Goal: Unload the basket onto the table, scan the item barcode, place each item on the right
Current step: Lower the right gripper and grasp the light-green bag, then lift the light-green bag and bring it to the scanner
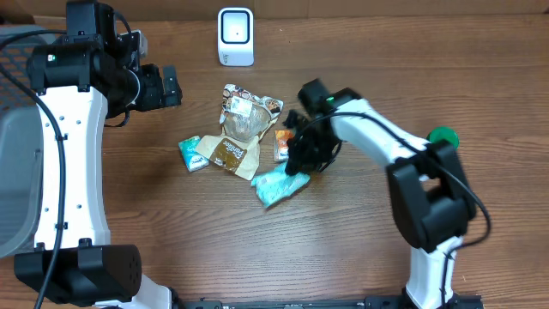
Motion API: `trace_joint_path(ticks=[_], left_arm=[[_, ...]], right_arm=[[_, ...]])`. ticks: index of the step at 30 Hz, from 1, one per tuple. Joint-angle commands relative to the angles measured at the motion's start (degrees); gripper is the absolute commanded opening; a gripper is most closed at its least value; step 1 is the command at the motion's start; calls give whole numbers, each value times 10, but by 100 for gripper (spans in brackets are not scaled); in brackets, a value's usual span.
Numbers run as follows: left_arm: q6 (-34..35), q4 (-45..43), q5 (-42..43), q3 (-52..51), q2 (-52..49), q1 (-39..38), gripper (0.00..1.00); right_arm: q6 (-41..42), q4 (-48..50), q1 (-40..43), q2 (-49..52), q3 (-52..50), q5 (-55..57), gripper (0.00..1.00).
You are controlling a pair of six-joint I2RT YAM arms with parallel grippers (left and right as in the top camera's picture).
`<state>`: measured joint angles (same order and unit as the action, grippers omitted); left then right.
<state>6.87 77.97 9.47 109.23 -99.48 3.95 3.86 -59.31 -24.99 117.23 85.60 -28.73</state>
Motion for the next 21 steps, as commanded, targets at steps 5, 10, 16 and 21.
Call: trace_joint_path(ticks=[5, 10, 16, 21], left_arm=[[-5, -2, 6, 12, 5, -3, 100], [-5, -2, 6, 12, 5, -3, 99], [-5, -2, 6, 12, 5, -3, 100], [-5, -2, 6, 12, 5, -3, 99]], right_arm=[[22, 9, 56, -182, 23, -18, 4], [24, 0, 78, -271, 23, -18, 4], [46, -9, 87, -364, 23, -18, 4], [75, -11, 87, -405, 23, -10, 4]])
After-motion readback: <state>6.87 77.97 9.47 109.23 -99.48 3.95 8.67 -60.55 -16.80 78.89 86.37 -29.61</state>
